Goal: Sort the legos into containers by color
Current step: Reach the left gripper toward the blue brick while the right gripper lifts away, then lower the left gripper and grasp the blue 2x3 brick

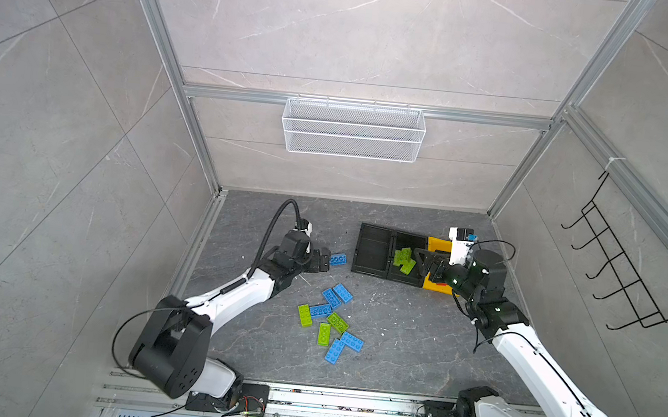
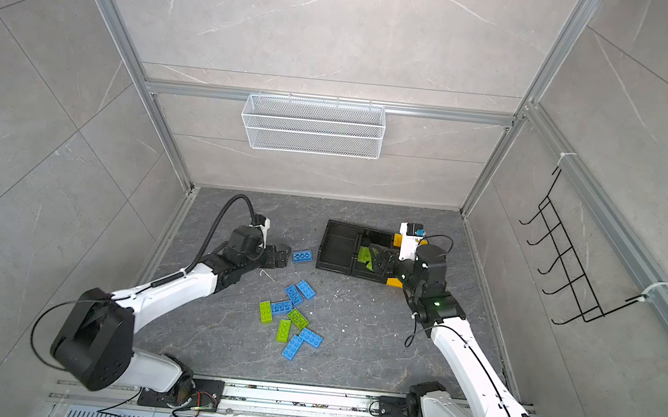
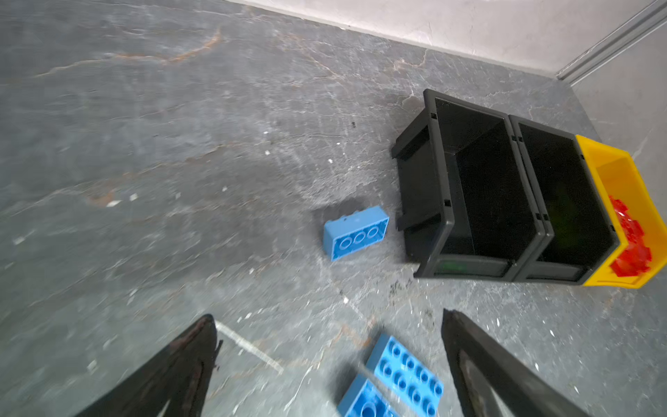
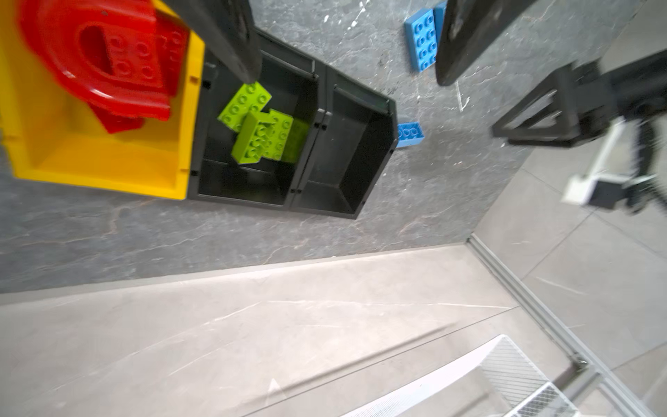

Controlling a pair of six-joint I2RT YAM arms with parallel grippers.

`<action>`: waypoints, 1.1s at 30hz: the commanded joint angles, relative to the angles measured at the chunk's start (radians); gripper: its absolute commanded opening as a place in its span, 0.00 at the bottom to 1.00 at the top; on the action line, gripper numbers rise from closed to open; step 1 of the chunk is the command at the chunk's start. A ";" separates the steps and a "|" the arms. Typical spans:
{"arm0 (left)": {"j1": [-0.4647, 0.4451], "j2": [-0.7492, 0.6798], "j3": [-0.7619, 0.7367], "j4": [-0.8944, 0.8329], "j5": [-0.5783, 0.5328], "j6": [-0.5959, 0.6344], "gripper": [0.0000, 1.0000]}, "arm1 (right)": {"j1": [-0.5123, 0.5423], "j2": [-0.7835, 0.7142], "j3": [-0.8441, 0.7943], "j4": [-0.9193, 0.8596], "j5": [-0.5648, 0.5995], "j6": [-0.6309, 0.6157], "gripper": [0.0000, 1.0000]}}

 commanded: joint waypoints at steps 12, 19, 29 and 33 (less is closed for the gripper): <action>0.001 0.338 0.390 -0.286 0.057 0.465 0.99 | 0.000 -0.020 -0.076 0.241 -0.250 0.140 0.78; 0.007 0.464 0.523 -0.423 0.162 0.654 0.99 | -0.002 0.020 -0.093 0.318 -0.302 0.162 0.74; 0.015 0.566 0.641 -0.489 0.103 0.732 0.98 | -0.001 0.028 -0.100 0.345 -0.329 0.178 0.74; 0.022 0.618 0.699 -0.513 0.120 0.754 0.98 | -0.001 0.034 -0.098 0.347 -0.337 0.179 0.75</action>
